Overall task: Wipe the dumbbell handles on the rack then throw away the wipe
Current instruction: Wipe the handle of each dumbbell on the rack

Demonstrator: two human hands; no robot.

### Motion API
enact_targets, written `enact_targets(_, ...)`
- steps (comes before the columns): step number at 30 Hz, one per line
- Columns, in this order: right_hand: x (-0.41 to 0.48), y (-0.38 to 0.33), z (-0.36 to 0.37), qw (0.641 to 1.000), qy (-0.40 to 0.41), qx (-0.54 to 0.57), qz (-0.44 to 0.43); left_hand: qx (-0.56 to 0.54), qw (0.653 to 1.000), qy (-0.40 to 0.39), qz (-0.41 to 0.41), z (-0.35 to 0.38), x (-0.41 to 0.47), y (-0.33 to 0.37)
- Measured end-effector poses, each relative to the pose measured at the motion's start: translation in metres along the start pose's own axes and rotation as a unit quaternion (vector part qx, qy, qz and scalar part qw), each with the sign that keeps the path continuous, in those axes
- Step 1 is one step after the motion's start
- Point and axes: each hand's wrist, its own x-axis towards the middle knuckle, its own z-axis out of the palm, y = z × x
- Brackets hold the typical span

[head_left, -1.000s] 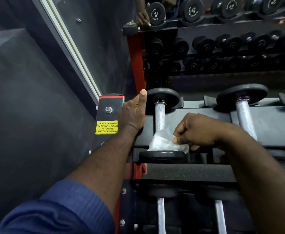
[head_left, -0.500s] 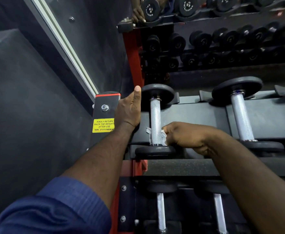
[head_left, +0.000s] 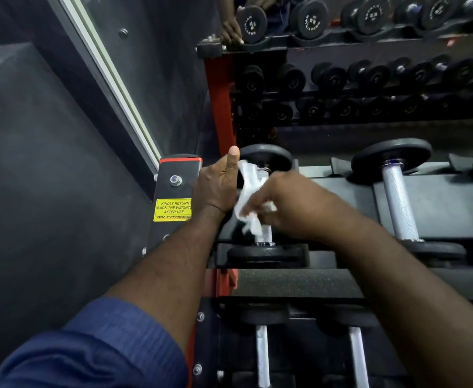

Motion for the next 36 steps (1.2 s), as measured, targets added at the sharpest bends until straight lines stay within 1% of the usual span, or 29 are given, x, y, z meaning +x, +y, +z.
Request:
enact_targets(3, 0.006, 0.006, 0.002, 0.985, -0.162, -0.026, -0.051, -0.001, 1.000, -0.014, 0.001, -0.001, 0.001, 0.001)
enact_targets(4, 0.009, 0.007, -0.001, 0.981, -0.190, -0.018, -0.048, 0.001, 1.000, -0.021, 0.000, -0.001, 0.000, 0.002)
enact_targets(5, 0.013, 0.009, -0.003, 0.982, -0.183, -0.011, -0.038, 0.001, 1.000, -0.025, 0.002, -0.001, 0.001, 0.003)
enact_targets(6, 0.019, 0.009, -0.002, 0.990, -0.135, -0.014, -0.031, -0.001, 1.000, -0.021, 0.005, -0.001, 0.000, 0.001)
enact_targets(7, 0.024, 0.015, 0.001, 0.998, -0.039, -0.027, -0.031, 0.002, 1.000, -0.012, 0.011, 0.000, 0.001, -0.001)
enact_targets(8, 0.028, 0.019, 0.006, 0.996, 0.069, -0.044, -0.032, 0.005, 1.000, -0.005, 0.016, 0.000, 0.002, -0.001)
enact_targets(9, 0.028, 0.020, 0.011, 0.989, 0.136, -0.056, -0.023, 0.006, 1.000, -0.004, 0.018, 0.000, 0.002, -0.002)
enact_targets(10, 0.025, 0.019, 0.016, 0.986, 0.150, -0.068, -0.020, 0.011, 1.000, -0.008, 0.020, -0.001, 0.002, -0.003)
enact_targets(11, 0.019, 0.016, 0.018, 0.991, 0.107, -0.072, -0.027, 0.016, 1.000, -0.012, 0.022, -0.001, 0.002, -0.003)
enact_targets(13, 0.009, 0.009, 0.013, 0.996, -0.052, -0.065, -0.040, 0.020, 0.999, -0.016, 0.028, -0.001, 0.002, -0.003)
enact_targets(14, 0.009, 0.006, 0.009, 0.993, -0.099, -0.061, -0.034, 0.020, 0.999, -0.017, 0.031, -0.002, 0.001, -0.003)
enact_targets(15, 0.011, 0.005, 0.009, 0.994, -0.082, -0.061, -0.030, 0.019, 0.999, -0.017, 0.032, -0.003, 0.002, -0.003)
enact_targets(16, 0.016, 0.009, 0.012, 0.998, -0.010, -0.055, -0.023, 0.021, 0.999, -0.017, 0.034, -0.003, 0.002, -0.003)
enact_targets(18, 0.023, 0.016, 0.022, 0.985, 0.169, -0.039, 0.003, 0.023, 0.999, -0.019, 0.037, -0.003, 0.002, -0.003)
enact_targets(19, 0.023, 0.017, 0.029, 0.975, 0.220, -0.028, 0.017, 0.023, 0.999, -0.020, 0.040, -0.004, 0.002, -0.002)
enact_targets(20, 0.020, 0.018, 0.035, 0.970, 0.239, -0.027, 0.028, 0.025, 0.999, -0.022, 0.042, -0.004, 0.002, -0.002)
enact_targets(21, 0.016, 0.017, 0.037, 0.972, 0.228, -0.029, 0.040, 0.031, 0.998, -0.024, 0.043, -0.005, 0.002, -0.002)
enact_targets(24, -0.002, 0.014, 0.029, 0.987, 0.146, -0.035, 0.057, 0.034, 0.998, -0.031, 0.041, -0.006, 0.001, 0.000)
enact_targets(25, -0.004, 0.014, 0.026, 0.988, 0.134, -0.043, 0.059, 0.034, 0.998, -0.031, 0.043, -0.007, 0.000, 0.000)
enact_targets(28, 0.003, 0.015, 0.027, 0.980, 0.161, -0.086, 0.078, 0.028, 0.998, -0.042, 0.040, -0.008, 0.001, 0.002)
enact_targets(30, 0.013, 0.014, 0.033, 0.977, 0.165, -0.108, 0.082, 0.032, 0.998, -0.043, 0.037, -0.007, 0.001, 0.001)
enact_targets(32, 0.016, 0.012, 0.038, 0.975, 0.178, -0.092, 0.094, 0.033, 0.998, -0.037, 0.038, -0.006, 0.001, -0.001)
enact_targets(34, 0.012, 0.011, 0.039, 0.971, 0.205, -0.047, 0.110, 0.027, 0.998, -0.038, 0.041, -0.006, 0.001, 0.000)
enact_targets(36, 0.007, 0.012, 0.036, 0.972, 0.195, -0.010, 0.130, 0.023, 0.998, -0.035, 0.044, -0.007, 0.001, 0.000)
